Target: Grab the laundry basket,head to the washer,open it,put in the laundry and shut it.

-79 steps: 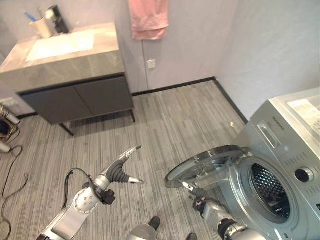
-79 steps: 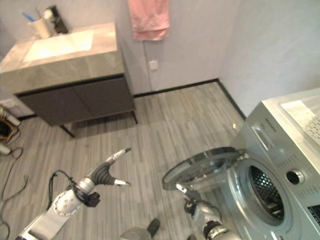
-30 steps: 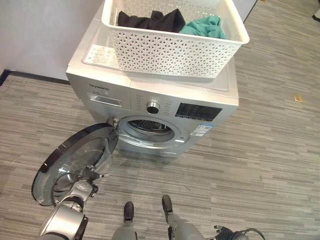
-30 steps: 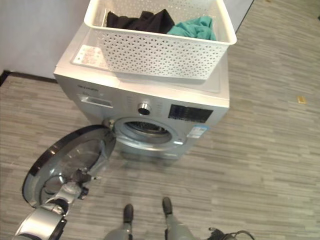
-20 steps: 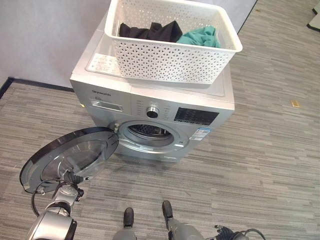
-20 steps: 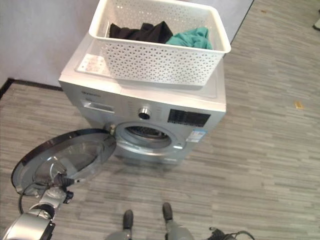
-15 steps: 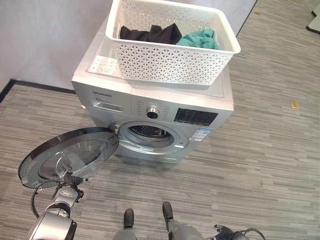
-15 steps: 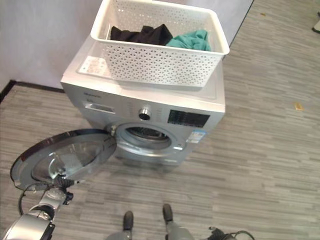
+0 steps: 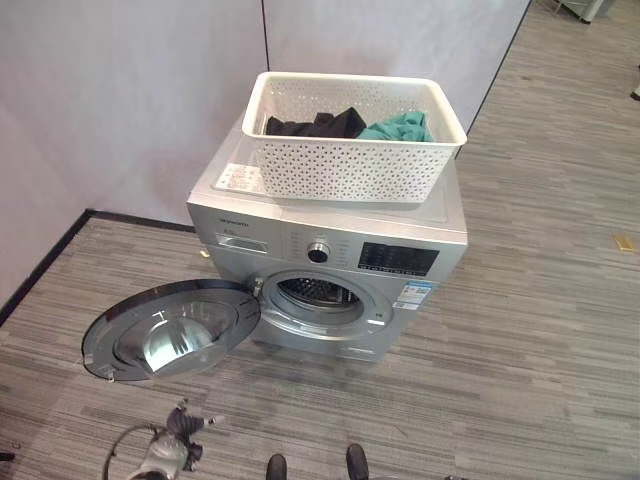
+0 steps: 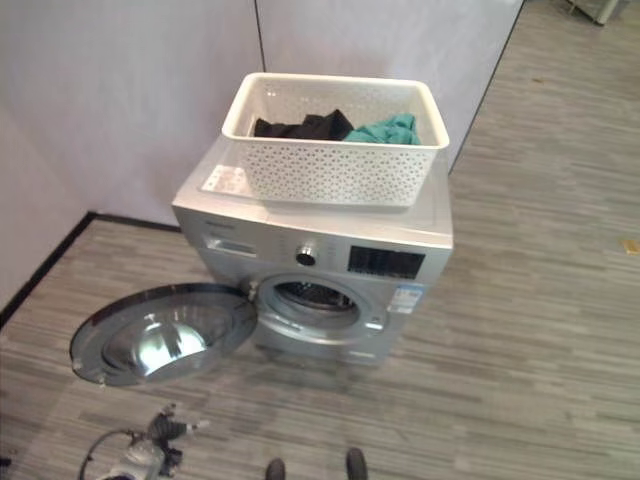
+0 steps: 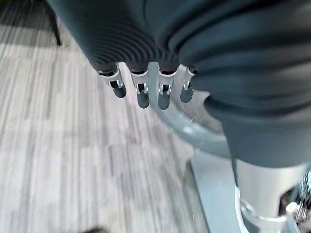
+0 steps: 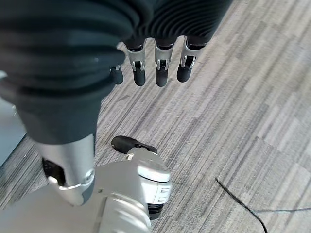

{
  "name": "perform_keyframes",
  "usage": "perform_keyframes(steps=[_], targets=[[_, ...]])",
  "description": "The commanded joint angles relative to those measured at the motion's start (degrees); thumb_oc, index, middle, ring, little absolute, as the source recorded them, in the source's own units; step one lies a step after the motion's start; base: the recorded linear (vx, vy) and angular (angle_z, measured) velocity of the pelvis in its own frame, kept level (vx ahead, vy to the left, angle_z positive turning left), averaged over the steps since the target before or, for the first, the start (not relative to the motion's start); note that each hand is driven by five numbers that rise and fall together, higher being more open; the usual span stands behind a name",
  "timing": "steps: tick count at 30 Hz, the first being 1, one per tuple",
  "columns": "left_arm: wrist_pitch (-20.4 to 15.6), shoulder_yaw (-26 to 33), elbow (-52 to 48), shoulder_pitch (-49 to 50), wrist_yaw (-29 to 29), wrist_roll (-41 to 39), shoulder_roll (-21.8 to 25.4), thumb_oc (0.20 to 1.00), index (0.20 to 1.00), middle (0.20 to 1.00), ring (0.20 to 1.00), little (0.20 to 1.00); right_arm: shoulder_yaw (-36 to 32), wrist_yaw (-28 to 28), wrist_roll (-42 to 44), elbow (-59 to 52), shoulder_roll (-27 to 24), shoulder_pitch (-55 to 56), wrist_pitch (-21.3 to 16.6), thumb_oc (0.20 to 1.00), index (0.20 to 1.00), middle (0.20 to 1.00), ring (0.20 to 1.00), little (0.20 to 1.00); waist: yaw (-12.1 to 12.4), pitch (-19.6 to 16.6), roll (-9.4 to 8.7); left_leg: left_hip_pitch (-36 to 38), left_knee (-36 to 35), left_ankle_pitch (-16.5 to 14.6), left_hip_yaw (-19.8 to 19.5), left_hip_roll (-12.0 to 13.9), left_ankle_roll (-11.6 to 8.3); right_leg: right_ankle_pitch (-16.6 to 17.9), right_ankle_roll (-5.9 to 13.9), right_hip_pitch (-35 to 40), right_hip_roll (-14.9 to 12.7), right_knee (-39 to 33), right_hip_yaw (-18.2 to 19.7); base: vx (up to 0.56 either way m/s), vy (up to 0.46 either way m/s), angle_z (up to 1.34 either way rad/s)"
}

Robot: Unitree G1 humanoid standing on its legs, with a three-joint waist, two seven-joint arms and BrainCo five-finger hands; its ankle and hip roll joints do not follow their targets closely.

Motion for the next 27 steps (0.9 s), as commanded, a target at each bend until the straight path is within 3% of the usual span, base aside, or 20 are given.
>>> perform_keyframes(steps=[1, 7, 15, 21, 27], targets=[[-1.6, 0.0, 3.7, -3.8, -1.9, 1.6, -0.7, 1.000, 1.000, 1.000, 1.000, 1.000, -3.5, -1.3, 0.8, 3.3, -2.2, -0.7, 0.9, 1.000, 1.000, 1.000, 1.000, 1.000, 1.3, 0.4, 0.55, -0.9, 0.6, -3.3, -3.0, -0.6, 0.96, -5.0, 3.70, 3.3, -3.1, 1.3, -0.9, 0.03, 0.010, 0.18], [-0.5, 0.4, 7.7, -0.5, -4.2, 2.0, -3.8, 1.000, 1.000, 1.000, 1.000, 1.000, -7.2, -2.3, 3.0, 4.2, -3.3, -1.5, 1.1, 1.000, 1.000, 1.000, 1.000, 1.000, 1.7, -0.3, 1.15, 0.2, 0.6, -3.6, -3.9, -0.7, 1.29, -5.3, 3.59, 4.3, -3.3, 1.7, -1.3, 0.02, 0.012, 0.10], [3.6, 5.2, 17.2, 5.0, -8.1, 2.8, -7.0, 1.000, 1.000, 1.000, 1.000, 1.000, -8.9, -0.4, 4.3, 4.9, -1.7, -1.1, 2.1, 1.000, 1.000, 1.000, 1.000, 1.000, 2.9, -2.8, 0.31, 2.5, 0.6, -4.7, -4.4, -1.1, 2.06, -5.8, 3.44, 6.3, -4.1, 1.9, -1.6, 0.03, -0.006, 0.00], [2.0, 0.4, 12.5, 4.9, -9.0, 3.9, -7.4, 1.000, 1.000, 1.000, 1.000, 1.000, -8.7, -0.1, 6.0, 4.7, -0.8, -0.3, 1.8, 1.000, 1.000, 1.000, 1.000, 1.000, 3.6, -3.6, 0.47, 3.1, 0.6, -4.8, -5.9, -1.5, 2.34, -6.2, 3.53, 7.3, -4.6, 2.1, -2.8, 0.01, -0.002, 0.08], [2.2, -0.7, 12.4, 4.0, -8.6, 4.9, -6.8, 1.000, 1.000, 1.000, 1.000, 1.000, -8.7, -0.4, 6.7, 4.5, -0.7, -0.4, 1.6, 1.000, 1.000, 1.000, 1.000, 1.000, 3.5, -3.7, 0.59, 3.4, 0.6, -5.0, -6.1, -1.9, 2.49, -6.2, 3.59, 7.6, -5.0, 2.0, -2.9, 0.00, 0.001, 0.06]])
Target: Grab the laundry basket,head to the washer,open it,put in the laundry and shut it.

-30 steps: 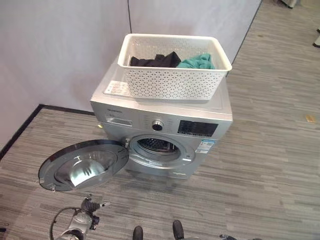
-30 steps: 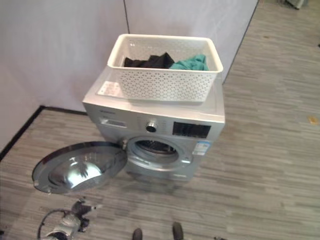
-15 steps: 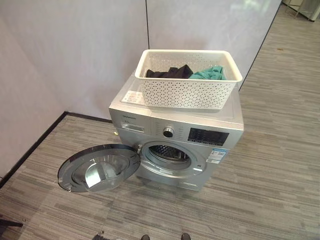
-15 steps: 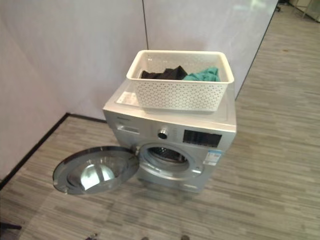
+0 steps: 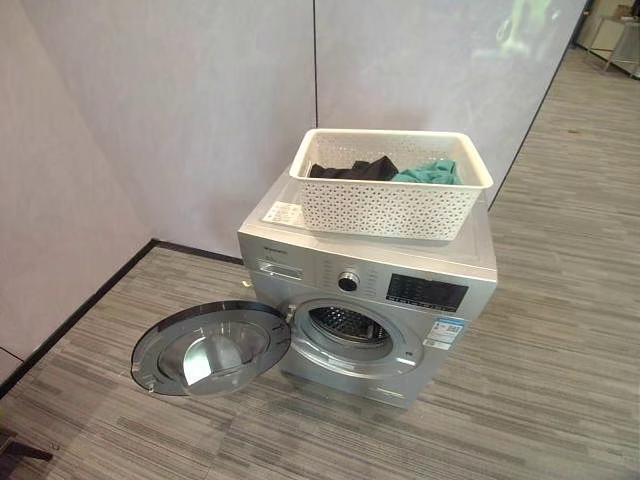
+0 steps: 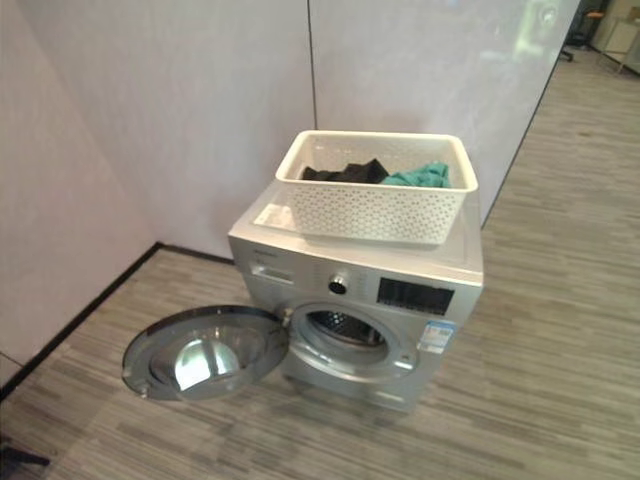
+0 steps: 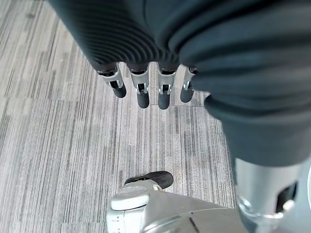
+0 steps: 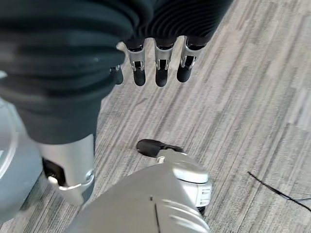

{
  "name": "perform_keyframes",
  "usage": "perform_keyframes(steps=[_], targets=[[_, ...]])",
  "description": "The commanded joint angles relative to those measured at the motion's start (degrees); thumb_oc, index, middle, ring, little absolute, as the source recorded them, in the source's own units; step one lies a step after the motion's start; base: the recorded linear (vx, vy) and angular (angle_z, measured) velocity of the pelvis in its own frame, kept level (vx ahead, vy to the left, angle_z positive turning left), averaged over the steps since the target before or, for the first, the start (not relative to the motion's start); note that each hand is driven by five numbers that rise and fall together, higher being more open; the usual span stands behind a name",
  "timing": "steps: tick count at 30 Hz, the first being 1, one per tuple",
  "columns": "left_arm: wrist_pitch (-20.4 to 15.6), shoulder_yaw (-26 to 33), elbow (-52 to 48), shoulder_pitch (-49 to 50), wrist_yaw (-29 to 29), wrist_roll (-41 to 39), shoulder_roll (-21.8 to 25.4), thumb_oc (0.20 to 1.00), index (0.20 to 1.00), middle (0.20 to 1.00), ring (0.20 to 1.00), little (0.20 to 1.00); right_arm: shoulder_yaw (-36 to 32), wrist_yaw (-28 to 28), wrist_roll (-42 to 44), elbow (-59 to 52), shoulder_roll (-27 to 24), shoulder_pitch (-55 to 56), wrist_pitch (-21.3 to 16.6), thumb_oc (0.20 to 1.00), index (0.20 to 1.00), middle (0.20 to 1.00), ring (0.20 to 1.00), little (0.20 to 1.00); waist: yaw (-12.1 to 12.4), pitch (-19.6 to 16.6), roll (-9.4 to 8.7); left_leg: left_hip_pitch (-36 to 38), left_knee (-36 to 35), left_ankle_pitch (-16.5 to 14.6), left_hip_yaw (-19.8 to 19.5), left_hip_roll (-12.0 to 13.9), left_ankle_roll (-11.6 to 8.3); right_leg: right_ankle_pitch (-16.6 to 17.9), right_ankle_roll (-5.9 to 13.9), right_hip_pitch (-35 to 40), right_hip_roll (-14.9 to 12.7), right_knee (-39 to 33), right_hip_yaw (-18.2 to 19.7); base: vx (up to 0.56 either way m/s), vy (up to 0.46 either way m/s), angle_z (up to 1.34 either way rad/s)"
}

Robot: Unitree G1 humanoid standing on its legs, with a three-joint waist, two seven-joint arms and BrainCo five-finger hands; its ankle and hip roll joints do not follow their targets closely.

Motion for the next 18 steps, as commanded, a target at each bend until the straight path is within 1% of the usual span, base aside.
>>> perform_keyframes(steps=[1, 5, 8, 11, 12, 13, 14, 15, 17, 18], targets=[[-1.1, -0.2, 3.6, -3.7, -0.8, 2.0, -1.5, 1.000, 1.000, 1.000, 1.000, 1.000, -0.7, -0.5, 2.4, 2.5, -0.8, -1.0, -0.5, 1.000, 1.000, 1.000, 1.000, 1.000, 0.7, 0.3, -1.57, 0.3, 0.5, -4.1, -2.8, -1.4, 2.44, -4.0, 4.11, 2.8, -4.5, 2.0, 0.2, -0.01, 0.034, -0.03], [-1.1, 0.2, 4.4, -3.5, -1.1, 1.9, -1.6, 1.000, 1.000, 1.000, 1.000, 1.000, -3.7, -1.1, 6.1, 2.5, -1.4, -1.3, -1.1, 1.000, 1.000, 1.000, 1.000, 1.000, 0.3, 0.0, -1.67, 0.8, 0.5, -4.6, -2.1, -1.6, 2.81, -3.7, 4.53, 2.3, -4.7, 2.1, 1.0, 0.00, 0.037, -0.05], [-1.3, 1.2, 4.6, -3.2, -1.0, 1.3, -1.4, 1.000, 1.000, 1.000, 1.000, 1.000, -8.1, -1.8, 12.4, 1.3, -2.9, -2.4, -2.3, 1.000, 1.000, 1.000, 1.000, 1.000, -0.2, 0.2, -1.88, 0.8, 0.8, -5.1, -1.1, -2.0, 3.29, -3.2, 5.16, 1.3, -5.0, 2.8, 2.2, -0.03, 0.076, -0.09], [-1.8, 2.4, 4.7, -1.9, -0.9, 0.8, -1.1, 1.000, 1.000, 1.000, 1.000, 1.000, -12.5, -3.5, 18.1, -3.2, -6.0, -3.8, -4.0, 1.000, 1.000, 1.000, 1.000, 1.000, -1.0, 0.6, -2.39, 1.2, 1.5, -6.1, 0.3, -2.9, 4.10, -2.6, 6.21, -0.2, -5.7, 4.5, 4.2, -0.02, 0.122, -0.34], [-2.1, 3.0, 4.8, -0.9, -0.8, 1.0, -0.6, 1.000, 1.000, 1.000, 1.000, 1.000, -15.9, -5.8, 21.2, -9.7, -8.7, -4.8, -5.3, 1.000, 1.000, 1.000, 1.000, 1.000, -1.7, 1.0, -2.55, 1.4, 2.4, -7.0, 1.2, -3.5, 4.76, -2.7, 6.89, -1.9, -5.9, 7.6, 5.8, -0.02, 0.126, -0.33], [-2.1, 2.9, 4.8, -0.9, -0.8, 1.0, -0.6, 1.000, 1.000, 1.000, 1.000, 1.000, -16.0, -5.9, 21.2, -9.9, -8.7, -4.7, -5.2, 1.000, 1.000, 1.000, 1.000, 1.000, -1.6, 1.0, -2.55, 1.4, 2.5, -7.1, 1.3, -3.5, 4.78, -2.8, 6.91, -2.0, -5.9, 7.8, 5.9, -0.02, 0.129, -0.46], [-2.1, 3.1, 4.8, -0.6, -0.8, 1.1, -0.5, 1.000, 1.000, 1.000, 1.000, 1.000, -17.0, -7.1, 21.9, -13.8, -9.6, -4.6, -6.0, 1.000, 1.000, 1.000, 1.000, 1.000, -1.8, 1.1, -2.54, 1.5, 3.0, -7.5, 1.3, -3.8, 5.03, -3.1, 7.04, -2.7, -5.9, 9.8, 6.5, -0.01, 0.080, -0.42], [-2.1, 3.1, 5.0, -0.1, -0.7, 1.3, -0.3, 1.000, 1.000, 1.000, 1.000, 1.000, -19.4, -9.3, 23.8, -19.3, -10.7, -4.7, -7.2, 1.000, 1.000, 1.000, 1.000, 1.000, -2.3, 1.7, -2.48, 2.0, 3.5, -8.0, 0.8, -4.1, 5.42, -3.3, 7.09, -3.4, -5.6, 12.9, 6.9, -0.02, 0.104, -0.52], [-1.9, 3.1, 4.8, 0.0, -0.5, 1.7, 0.0, 1.000, 1.000, 1.000, 1.000, 1.000, -23.0, -13.3, 23.0, -31.5, -11.9, -3.2, -8.8, 1.000, 1.000, 1.000, 1.000, 1.000, -3.0, 2.8, -2.28, 1.9, 4.9, -8.3, -0.7, -4.7, 6.00, -2.7, 6.67, -5.6, -4.5, 19.5, 7.9, -0.05, 0.094, -0.26], [-1.8, 3.3, 4.7, 0.1, -0.2, 2.0, 0.2, 1.000, 1.000, 1.000, 1.000, 1.000, -24.5, -15.3, 21.8, -36.9, -12.2, -2.2, -9.8, 1.000, 1.000, 1.000, 1.000, 1.000, -3.3, 3.2, -1.87, 2.0, 5.4, -8.4, -1.5, -4.8, 6.24, -2.5, 6.31, -6.3, -4.0, 22.1, 8.2, -0.01, 0.091, -0.03]])
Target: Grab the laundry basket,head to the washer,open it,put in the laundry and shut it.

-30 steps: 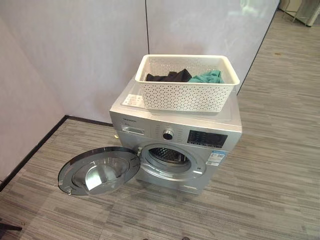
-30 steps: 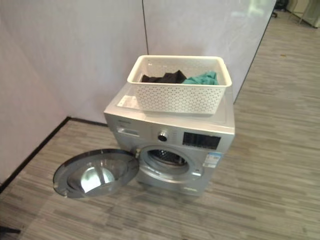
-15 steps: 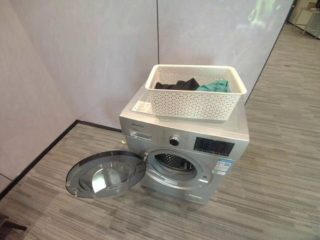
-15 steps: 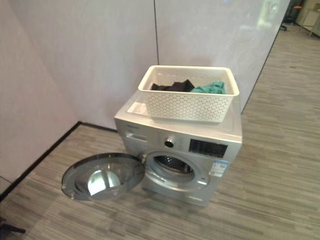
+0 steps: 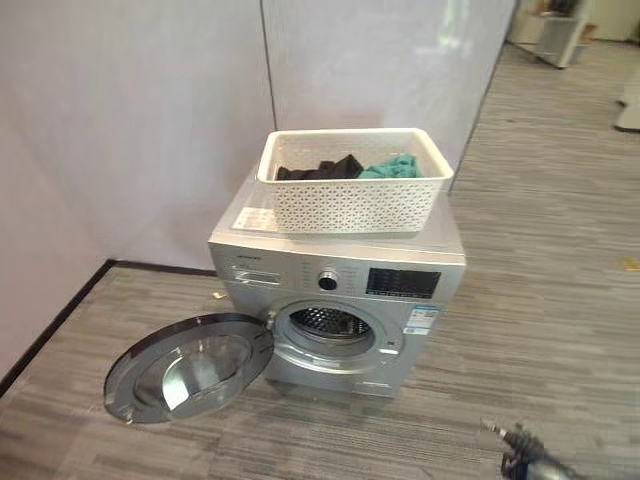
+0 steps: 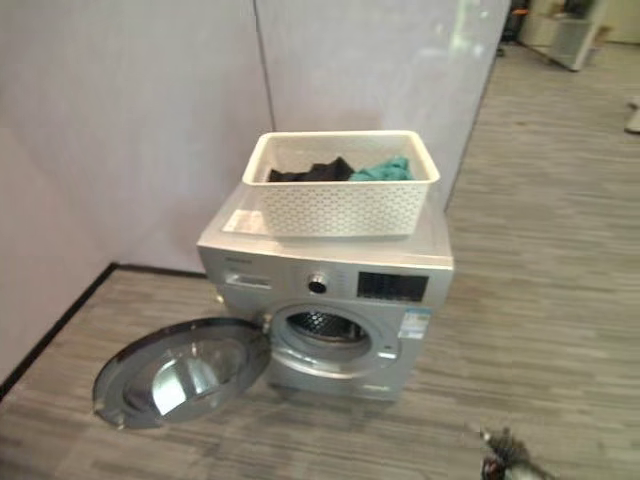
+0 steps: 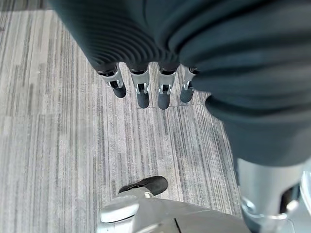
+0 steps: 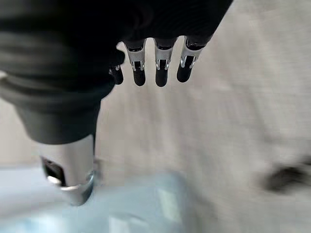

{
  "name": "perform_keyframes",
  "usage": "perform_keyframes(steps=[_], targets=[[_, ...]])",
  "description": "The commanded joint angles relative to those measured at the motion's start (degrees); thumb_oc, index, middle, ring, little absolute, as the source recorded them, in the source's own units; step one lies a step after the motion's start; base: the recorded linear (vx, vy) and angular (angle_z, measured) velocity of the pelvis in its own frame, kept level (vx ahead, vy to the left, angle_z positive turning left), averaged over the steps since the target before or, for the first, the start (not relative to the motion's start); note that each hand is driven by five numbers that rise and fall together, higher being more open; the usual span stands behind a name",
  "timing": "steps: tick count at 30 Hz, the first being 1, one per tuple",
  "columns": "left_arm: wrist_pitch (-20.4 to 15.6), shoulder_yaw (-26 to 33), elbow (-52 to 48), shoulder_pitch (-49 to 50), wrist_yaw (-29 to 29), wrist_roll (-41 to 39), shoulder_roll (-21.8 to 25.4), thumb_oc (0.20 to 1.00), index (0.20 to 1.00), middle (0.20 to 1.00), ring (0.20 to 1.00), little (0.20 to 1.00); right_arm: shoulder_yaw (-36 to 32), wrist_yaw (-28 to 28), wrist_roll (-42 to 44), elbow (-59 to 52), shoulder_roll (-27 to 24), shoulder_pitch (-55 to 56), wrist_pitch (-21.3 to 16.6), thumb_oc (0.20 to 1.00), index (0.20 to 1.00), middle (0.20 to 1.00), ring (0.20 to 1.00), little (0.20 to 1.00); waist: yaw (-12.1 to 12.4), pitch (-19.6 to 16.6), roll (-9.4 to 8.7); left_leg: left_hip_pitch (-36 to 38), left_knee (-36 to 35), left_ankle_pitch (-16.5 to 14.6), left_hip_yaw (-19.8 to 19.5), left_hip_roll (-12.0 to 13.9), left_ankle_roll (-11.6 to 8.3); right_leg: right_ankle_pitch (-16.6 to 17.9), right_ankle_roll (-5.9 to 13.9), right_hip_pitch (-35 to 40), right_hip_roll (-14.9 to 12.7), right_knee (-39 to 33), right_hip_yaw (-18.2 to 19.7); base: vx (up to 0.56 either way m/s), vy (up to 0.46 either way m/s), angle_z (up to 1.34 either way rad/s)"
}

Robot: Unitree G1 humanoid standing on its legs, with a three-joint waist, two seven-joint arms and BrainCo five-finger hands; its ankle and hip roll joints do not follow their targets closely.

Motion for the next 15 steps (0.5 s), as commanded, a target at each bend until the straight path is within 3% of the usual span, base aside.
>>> perform_keyframes(steps=[1, 3, 4, 8, 10, 11, 12, 15], targets=[[-0.9, 0.0, 2.7, -0.8, -0.1, 2.4, 0.4, 1.000, 1.000, 1.000, 1.000, 1.000, -5.1, -8.8, -1.3, -14.5, -3.3, -0.9, -5.5, 1.000, 1.000, 1.000, 1.000, 1.000, 0.0, 1.4, -0.47, -1.1, 6.1, -6.9, -6.7, -2.2, 3.18, -2.3, 3.17, -5.1, -1.9, 18.8, 1.5, 0.04, 0.081, 0.02], [-0.9, 0.3, 2.8, -0.9, 0.5, 2.7, 0.5, 1.000, 1.000, 1.000, 1.000, 1.000, -7.0, -11.3, -3.6, -20.5, -3.2, 0.0, -5.9, 1.000, 1.000, 1.000, 1.000, 1.000, -0.5, 1.7, -0.25, -0.8, 6.7, -7.4, -7.4, -2.5, 3.31, -2.0, 2.89, -5.9, -1.7, 19.7, 1.6, 0.06, 0.037, 0.40], [-0.3, 1.1, 3.0, -1.8, 1.8, 3.0, 0.7, 1.000, 1.000, 1.000, 1.000, 1.000, -10.3, -17.4, -9.8, -29.9, -4.3, -0.6, -7.2, 1.000, 1.000, 1.000, 1.000, 1.000, -0.9, 2.4, 0.34, -0.2, 7.6, -8.0, -9.3, -3.2, 3.43, -1.7, 2.62, -7.5, -1.4, 15.0, 2.0, 0.10, -0.008, 0.48], [-0.4, 2.2, 2.3, -2.7, 3.0, 3.2, 0.7, 1.000, 1.000, 1.000, 1.000, 1.000, -13.6, -24.0, -21.2, -43.3, -8.0, -3.5, -5.7, 1.000, 1.000, 1.000, 1.000, 1.000, -0.3, 3.9, -0.41, 1.4, 9.6, -9.7, -13.4, -4.8, 3.18, 4.2, 4.14, -10.8, -2.9, 2.5, 4.5, 0.16, -0.049, 0.59], [-0.5, 1.8, 1.9, -2.6, 2.7, 3.3, 0.8, 1.000, 1.000, 1.000, 1.000, 1.000, -12.5, -23.6, -24.1, -48.2, -11.8, -6.3, -5.5, 1.000, 1.000, 1.000, 1.000, 1.000, 0.3, 4.3, -1.87, 2.7, 10.1, -10.6, -15.1, -5.5, 2.93, 6.3, 4.97, -11.0, -2.6, 1.0, 5.2, 0.13, -0.096, 0.78], [-0.6, 1.7, 1.7, -2.4, 2.7, 3.7, 0.9, 1.000, 1.000, 1.000, 1.000, 1.000, -12.7, -23.0, -24.6, -50.5, -12.3, -6.4, -5.4, 1.000, 1.000, 1.000, 1.000, 1.000, 0.5, 4.0, -2.26, 3.3, 9.8, -10.8, -15.8, -5.5, 2.73, 5.4, 4.98, -10.2, -2.7, 0.5, 5.6, 0.23, -0.166, 0.96], [-0.4, 1.0, 1.8, -1.6, 2.5, 4.1, 1.2, 1.000, 1.000, 1.000, 1.000, 1.000, -13.2, -21.7, -26.1, -55.1, -15.9, -8.7, -5.8, 1.000, 1.000, 1.000, 1.000, 1.000, 1.8, 2.1, -4.07, 4.6, 8.9, -11.2, -19.1, -4.8, 2.21, 5.7, 5.29, -8.7, -1.7, 2.7, 8.5, 0.17, -0.154, 0.86], [-0.1, 0.6, 2.0, -1.1, 2.2, 3.9, 1.5, 1.000, 1.000, 1.000, 1.000, 1.000, -11.9, -20.0, -26.6, -56.1, -20.5, -11.9, -5.6, 1.000, 1.000, 1.000, 1.000, 1.000, 2.5, 1.2, -4.45, 5.4, 7.5, -10.5, -21.5, -2.7, 1.17, 4.5, 4.50, -8.8, -0.2, 4.5, 7.6, 0.14, -0.168, 0.58]])
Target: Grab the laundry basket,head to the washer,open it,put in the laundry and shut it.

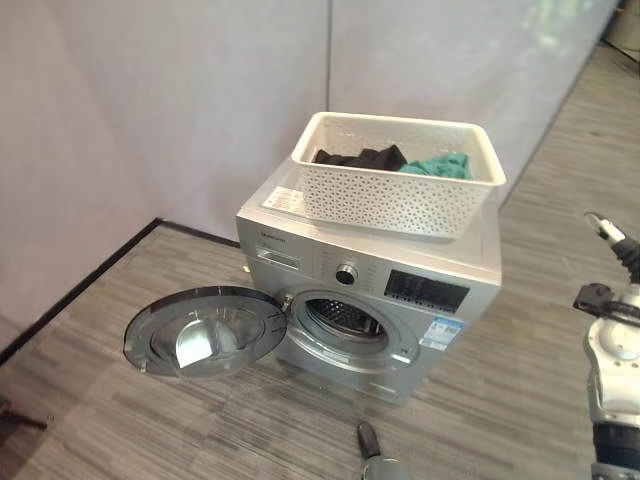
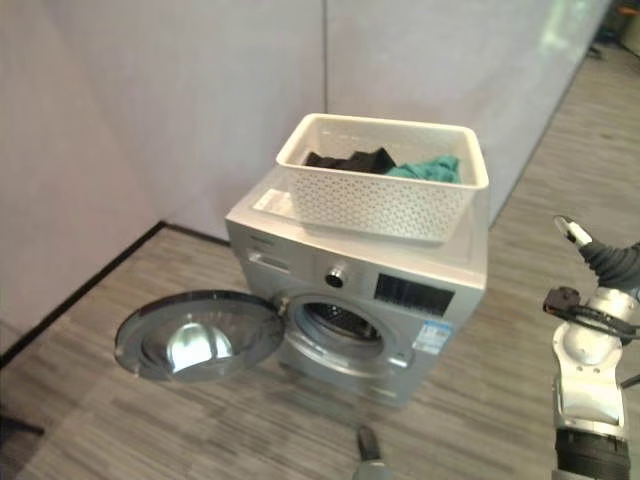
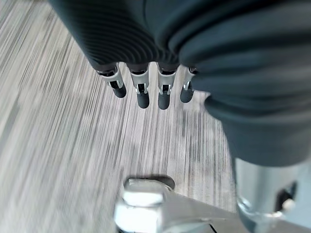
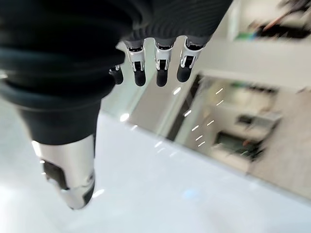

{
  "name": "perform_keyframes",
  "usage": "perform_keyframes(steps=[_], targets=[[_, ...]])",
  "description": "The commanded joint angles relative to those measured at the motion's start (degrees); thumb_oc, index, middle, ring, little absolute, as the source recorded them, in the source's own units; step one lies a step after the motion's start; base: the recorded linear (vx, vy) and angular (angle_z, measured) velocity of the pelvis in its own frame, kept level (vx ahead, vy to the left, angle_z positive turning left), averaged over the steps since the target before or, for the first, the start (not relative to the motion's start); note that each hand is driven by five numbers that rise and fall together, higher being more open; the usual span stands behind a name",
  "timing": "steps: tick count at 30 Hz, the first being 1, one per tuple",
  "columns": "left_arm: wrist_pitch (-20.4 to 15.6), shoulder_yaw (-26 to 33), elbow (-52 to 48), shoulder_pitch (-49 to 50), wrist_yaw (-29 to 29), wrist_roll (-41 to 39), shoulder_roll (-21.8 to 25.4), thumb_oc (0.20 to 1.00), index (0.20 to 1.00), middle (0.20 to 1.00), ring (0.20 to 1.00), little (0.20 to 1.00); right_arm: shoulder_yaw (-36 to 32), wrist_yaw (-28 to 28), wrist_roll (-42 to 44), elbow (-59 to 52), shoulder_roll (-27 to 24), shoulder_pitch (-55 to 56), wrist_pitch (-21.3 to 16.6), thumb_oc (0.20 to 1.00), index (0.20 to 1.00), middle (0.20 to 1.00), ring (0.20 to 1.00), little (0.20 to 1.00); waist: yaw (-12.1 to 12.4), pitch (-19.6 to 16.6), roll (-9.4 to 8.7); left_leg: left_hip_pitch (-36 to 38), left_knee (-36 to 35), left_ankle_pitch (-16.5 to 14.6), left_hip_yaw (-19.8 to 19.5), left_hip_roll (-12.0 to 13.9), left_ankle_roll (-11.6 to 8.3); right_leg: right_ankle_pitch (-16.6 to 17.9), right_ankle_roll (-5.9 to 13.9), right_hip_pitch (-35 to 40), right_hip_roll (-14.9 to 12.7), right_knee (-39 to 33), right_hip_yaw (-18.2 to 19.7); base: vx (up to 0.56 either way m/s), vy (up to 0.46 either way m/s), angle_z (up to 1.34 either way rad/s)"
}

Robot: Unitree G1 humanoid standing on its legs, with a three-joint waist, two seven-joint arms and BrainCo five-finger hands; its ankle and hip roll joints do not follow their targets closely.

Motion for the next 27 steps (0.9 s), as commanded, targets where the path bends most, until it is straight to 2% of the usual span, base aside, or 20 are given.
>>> perform_keyframes(steps=[1, 3, 4, 5, 8, 9, 10, 11, 12, 13, 14, 15, 16, 17, 18, 19, 20, 22, 27], targets=[[-0.3, -1.9, 2.5, 0.5, -0.9, 1.7, 2.2, 1.000, 1.000, 1.000, 1.000, 1.000, -0.7, 2.1, -2.4, -0.7, -8.6, -5.1, -2.0, 1.000, 1.000, 1.000, 1.000, 1.000, 0.8, -4.5, -2.58, 7.2, -9.6, -0.8, -3.1, -0.4, 2.83, 4.3, -1.79, 0.6, -1.3, 1.5, 3.1, 0.11, -0.175, 0.52], [-0.4, -2.7, 2.2, 0.6, -1.5, 1.0, 2.2, 1.000, 1.000, 1.000, 1.000, 1.000, 3.3, 4.7, -2.7, 0.6, -13.8, -9.6, -0.8, 1.000, 1.000, 1.000, 1.000, 1.000, 1.6, -5.4, -2.75, 7.2, -10.6, 0.0, -4.5, 1.6, 1.99, 3.1, -2.87, 1.2, -0.6, 1.5, 1.0, 0.11, -0.174, 0.36], [-0.5, -4.2, 1.8, 0.9, -1.8, 0.1, 2.2, 1.000, 1.000, 1.000, 1.000, 1.000, 8.7, 7.3, -2.8, 2.5, -18.1, -15.5, 0.0, 1.000, 1.000, 1.000, 1.000, 1.000, 2.6, -6.0, -3.22, 7.1, -11.2, 0.5, -5.3, 3.0, 1.28, 2.2, -3.61, 1.8, -0.2, 0.9, -0.7, 0.08, -0.137, 0.05], [-0.5, -4.0, 1.8, 0.9, -1.8, 0.0, 1.9, 1.000, 1.000, 1.000, 1.000, 1.000, 9.6, 7.3, -2.7, 3.2, -18.4, -16.6, -0.1, 1.000, 1.000, 1.000, 1.000, 1.000, 2.3, -6.0, -2.90, 7.1, -11.3, 0.5, -5.3, 3.1, 1.24, 2.2, -3.67, 1.8, -0.2, 0.9, -0.8, 0.08, -0.138, -0.24], [-0.8, -6.5, 1.4, 1.8, -2.9, -0.8, 1.5, 1.000, 1.000, 1.000, 1.000, 1.000, 21.9, 12.1, 1.0, 9.6, -23.2, -30.1, 0.0, 1.000, 1.000, 1.000, 1.000, 1.000, 3.1, -6.4, -3.62, 6.9, -12.3, 1.3, -5.7, 4.6, 0.39, 1.9, -4.27, 2.4, 0.3, -0.1, -2.4, 0.03, -0.083, 0.57], [-0.8, -6.2, 1.4, 1.8, -2.9, -0.8, 1.2, 1.000, 1.000, 1.000, 1.000, 1.000, 23.0, 12.0, 1.1, 10.1, -23.2, -31.1, -0.1, 1.000, 1.000, 1.000, 1.000, 1.000, 2.8, -6.4, -3.34, 6.9, -12.3, 1.3, -5.8, 4.7, 0.38, 1.9, -4.28, 2.5, 0.4, -0.1, -2.4, 0.03, -0.082, 0.24], [-1.2, -8.5, 1.0, 2.2, -3.9, -1.9, 2.4, 1.000, 1.000, 1.000, 1.000, 1.000, 39.2, 18.2, -0.6, 19.6, -26.2, -47.0, 2.4, 1.000, 1.000, 1.000, 1.000, 1.000, 4.2, -6.8, -4.89, 6.6, -12.7, 2.0, -5.3, 5.6, -0.27, 1.8, -4.65, 2.9, 0.7, -0.8, -3.3, 0.02, -0.060, -0.20], [-1.2, -7.7, 1.0, 2.2, -3.9, -1.9, 1.5, 1.000, 1.000, 1.000, 1.000, 1.000, 42.5, 18.0, -0.3, 21.1, -25.9, -50.5, 2.1, 1.000, 1.000, 1.000, 1.000, 1.000, 3.5, -6.7, -3.99, 6.6, -12.7, 2.0, -5.2, 5.7, -0.28, 1.8, -4.65, 2.9, 0.8, -0.8, -3.2, 0.02, -0.072, -0.18], [-1.3, -8.3, 1.0, 2.1, -4.2, -2.7, 2.3, 1.000, 1.000, 1.000, 1.000, 1.000, 47.7, 20.4, -0.9, 24.9, -25.8, -55.0, 2.7, 1.000, 1.000, 1.000, 1.000, 1.000, 4.0, -6.7, -4.79, 6.5, -12.8, 2.2, -5.1, 5.9, -0.49, 1.8, -4.81, 3.0, 0.9, -0.8, -3.4, 0.01, -0.019, 0.03], [-1.3, -8.1, 0.9, 2.0, -4.3, -3.2, 1.5, 1.000, 1.000, 1.000, 1.000, 1.000, 54.6, 21.5, -0.1, 30.5, -24.4, -61.9, 2.9, 1.000, 1.000, 1.000, 1.000, 1.000, 3.7, -6.6, -4.23, 6.5, -13.0, 2.4, -5.0, 6.1, -0.63, 1.9, -4.92, 3.0, 1.1, -0.9, -3.3, 0.01, -0.032, 0.08], [-1.4, -8.9, 0.7, 1.7, -5.2, -4.5, 1.9, 1.000, 1.000, 1.000, 1.000, 1.000, 63.3, 25.6, -0.3, 40.3, -20.7, -69.3, 4.3, 1.000, 1.000, 1.000, 1.000, 1.000, 4.0, -6.7, -5.10, 6.5, -13.2, 2.8, -4.8, 6.5, -0.99, 1.6, -5.25, 3.4, 1.1, -1.2, -3.8, 0.00, 0.000, 0.00], [-1.5, -9.1, 0.6, 1.6, -5.4, -4.7, 1.5, 1.000, 1.000, 1.000, 1.000, 1.000, 66.6, 26.3, -1.0, 44.8, -18.1, -72.3, 4.8, 1.000, 1.000, 1.000, 1.000, 1.000, 3.9, -6.7, -4.86, 6.4, -13.4, 3.0, -4.9, 6.7, -1.10, 1.6, -5.37, 3.6, 1.2, -1.3, -4.0, 0.01, -0.015, -0.13], [-1.6, -9.0, 0.6, 1.5, -5.4, -4.7, 1.3, 1.000, 1.000, 1.000, 1.000, 1.000, 67.1, 26.3, -0.9, 45.2, -17.8, -72.8, 4.6, 1.000, 1.000, 1.000, 1.000, 1.000, 3.8, -6.6, -4.67, 6.4, -13.4, 3.0, -4.9, 6.8, -1.11, 1.6, -5.38, 3.6, 1.2, -1.3, -4.1, 0.01, -0.002, -0.16], [-1.6, -9.5, 0.1, 1.2, -5.5, -5.4, 1.1, 1.000, 1.000, 1.000, 1.000, 1.000, 70.3, 27.6, -2.4, 52.3, -12.4, -74.8, 5.2, 1.000, 1.000, 1.000, 1.000, 1.000, 4.2, -6.4, -4.87, 6.2, -13.5, 3.4, -5.1, 7.1, -1.44, 1.4, -5.62, 3.7, 1.3, -1.4, -4.6, 0.00, -0.001, -0.04], [-1.5, -9.4, 0.1, 1.2, -5.5, -5.4, 1.1, 1.000, 1.000, 1.000, 1.000, 1.000, 70.5, 27.5, -2.4, 52.5, -12.3, -75.0, 5.1, 1.000, 1.000, 1.000, 1.000, 1.000, 4.1, -6.5, -4.81, 6.1, -13.5, 3.4, -5.1, 7.1, -1.45, 1.4, -5.62, 3.7, 1.3, -1.4, -4.7, 0.00, 0.000, 0.00], [-1.5, -9.7, -0.1, 1.2, -5.6, -6.0, 1.3, 1.000, 1.000, 1.000, 1.000, 1.000, 71.9, 28.8, -2.9, 56.9, -8.9, -75.5, 5.7, 1.000, 1.000, 1.000, 1.000, 1.000, 4.6, -6.4, -5.12, 6.0, -13.7, 3.5, -5.4, 7.3, -1.65, 1.2, -5.78, 3.9, 1.3, -1.5, -5.3, 0.02, -0.004, 0.10], [-1.5, -9.6, -0.1, 1.2, -5.6, -6.0, 1.2, 1.000, 1.000, 1.000, 1.000, 1.000, 72.0, 28.8, -2.9, 57.0, -8.8, -75.6, 5.6, 1.000, 1.000, 1.000, 1.000, 1.000, 4.5, -6.4, -5.08, 6.0, -13.7, 3.5, -5.5, 7.3, -1.66, 1.2, -5.79, 3.9, 1.3, -1.5, -5.4, 0.03, -0.003, 0.05], [-1.5, -9.6, -0.4, 1.4, -5.7, -6.4, 1.8, 1.000, 1.000, 1.000, 1.000, 1.000, 73.8, 31.0, -3.3, 62.3, -5.5, -75.4, 6.0, 1.000, 1.000, 1.000, 1.000, 1.000, 5.4, -6.2, -5.47, 5.3, -13.7, 3.8, -6.2, 7.5, -2.01, 1.0, -6.03, 4.2, 1.0, -2.1, -6.5, 0.01, -0.002, 0.09], [-1.2, -9.6, -0.5, 1.9, -6.6, -6.5, 2.4, 1.000, 1.000, 1.000, 1.000, 1.000, 76.6, 34.4, -5.2, 68.1, -4.1, -74.5, 6.5, 1.000, 1.000, 1.000, 1.000, 1.000, 6.5, -5.8, -5.98, 4.0, -13.6, 4.2, -7.5, 7.5, -2.56, 0.6, -6.45, 4.8, 0.5, -3.0, -8.5, 0.01, -0.001, 0.30]])
